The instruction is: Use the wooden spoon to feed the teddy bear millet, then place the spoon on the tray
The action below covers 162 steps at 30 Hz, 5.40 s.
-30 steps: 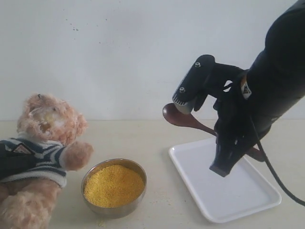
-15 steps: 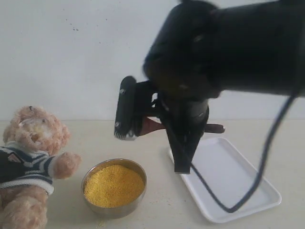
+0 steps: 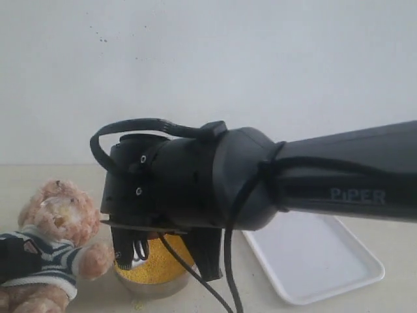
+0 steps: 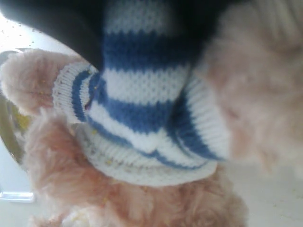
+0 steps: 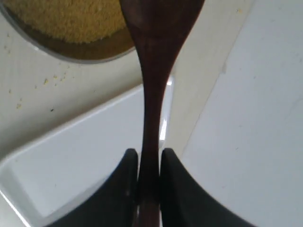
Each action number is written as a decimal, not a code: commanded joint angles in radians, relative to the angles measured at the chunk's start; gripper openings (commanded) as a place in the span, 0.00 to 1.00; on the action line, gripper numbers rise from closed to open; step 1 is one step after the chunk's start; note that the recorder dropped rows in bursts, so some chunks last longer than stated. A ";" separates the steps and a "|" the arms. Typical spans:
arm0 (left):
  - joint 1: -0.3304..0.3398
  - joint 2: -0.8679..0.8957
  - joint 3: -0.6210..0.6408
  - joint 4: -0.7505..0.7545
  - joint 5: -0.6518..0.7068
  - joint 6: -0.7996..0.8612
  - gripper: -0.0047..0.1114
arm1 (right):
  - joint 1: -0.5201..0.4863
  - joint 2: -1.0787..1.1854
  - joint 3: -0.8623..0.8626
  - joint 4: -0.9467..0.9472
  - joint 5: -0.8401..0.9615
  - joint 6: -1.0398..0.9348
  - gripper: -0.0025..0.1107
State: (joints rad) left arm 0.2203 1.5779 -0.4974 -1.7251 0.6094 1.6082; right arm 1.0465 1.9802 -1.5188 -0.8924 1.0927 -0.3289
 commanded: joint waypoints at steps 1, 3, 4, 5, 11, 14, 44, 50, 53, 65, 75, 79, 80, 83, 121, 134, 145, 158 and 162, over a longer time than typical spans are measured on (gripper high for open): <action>0.001 0.000 -0.001 -0.019 0.015 0.005 0.07 | 0.000 0.048 -0.007 -0.023 -0.075 -0.008 0.02; 0.001 0.000 -0.001 -0.019 0.015 0.005 0.07 | 0.000 0.073 -0.007 -0.030 -0.029 -0.025 0.02; 0.001 0.000 -0.001 -0.019 0.015 0.005 0.07 | -0.002 0.081 -0.007 -0.037 -0.020 -0.025 0.02; 0.001 0.000 -0.001 -0.019 0.015 0.005 0.07 | -0.002 0.085 -0.007 -0.045 -0.020 -0.025 0.02; 0.001 0.000 -0.001 -0.019 0.023 0.007 0.07 | -0.002 0.152 -0.018 -0.113 -0.057 0.026 0.02; 0.001 0.000 -0.001 -0.019 0.029 0.009 0.07 | -0.002 0.175 -0.041 -0.104 -0.049 0.048 0.02; 0.001 0.000 -0.001 -0.019 0.021 0.008 0.07 | -0.110 0.181 -0.088 0.323 -0.077 -0.032 0.02; 0.001 0.000 -0.001 -0.019 0.015 0.013 0.07 | -0.110 0.167 -0.088 0.323 -0.090 -0.039 0.02; 0.001 0.000 -0.001 -0.019 0.015 0.015 0.07 | -0.110 0.143 -0.088 0.323 -0.103 -0.041 0.02; 0.001 0.000 -0.001 -0.019 0.023 0.015 0.07 | -0.113 0.111 -0.184 0.398 -0.021 -0.122 0.02; 0.001 0.000 -0.001 -0.019 0.064 0.006 0.07 | -0.280 0.115 -0.263 0.752 0.009 -0.252 0.02; 0.001 0.000 -0.001 -0.017 0.069 0.004 0.07 | -0.347 0.115 -0.268 0.851 0.068 -0.283 0.02; 0.001 0.000 -0.001 -0.017 0.069 0.004 0.07 | -0.355 0.115 -0.268 0.857 0.085 -0.292 0.02; 0.001 0.000 -0.001 0.016 0.068 -0.036 0.07 | -0.359 0.115 -0.268 0.865 0.127 -0.303 0.02; 0.001 -0.226 0.059 0.586 0.299 -0.741 0.07 | -0.405 0.044 -0.268 1.256 0.128 -0.250 0.02; 0.001 -0.226 0.066 0.586 0.299 -0.688 0.07 | -0.186 0.044 -0.268 0.950 0.120 -0.131 0.02; 0.001 -0.226 0.066 0.583 0.305 -0.686 0.07 | -0.096 0.044 -0.268 0.856 0.057 -0.072 0.02; 0.001 -0.226 0.066 0.579 0.305 -0.684 0.07 | 0.023 0.089 -0.268 0.476 0.016 0.059 0.02; 0.001 -0.226 0.066 0.579 0.305 -0.682 0.07 | 0.057 0.095 -0.268 0.398 0.009 0.091 0.02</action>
State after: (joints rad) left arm 0.2203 1.3586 -0.4350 -1.1330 0.8942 0.9173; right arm 1.0825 2.0757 -1.7814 -0.4312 1.1122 -0.2624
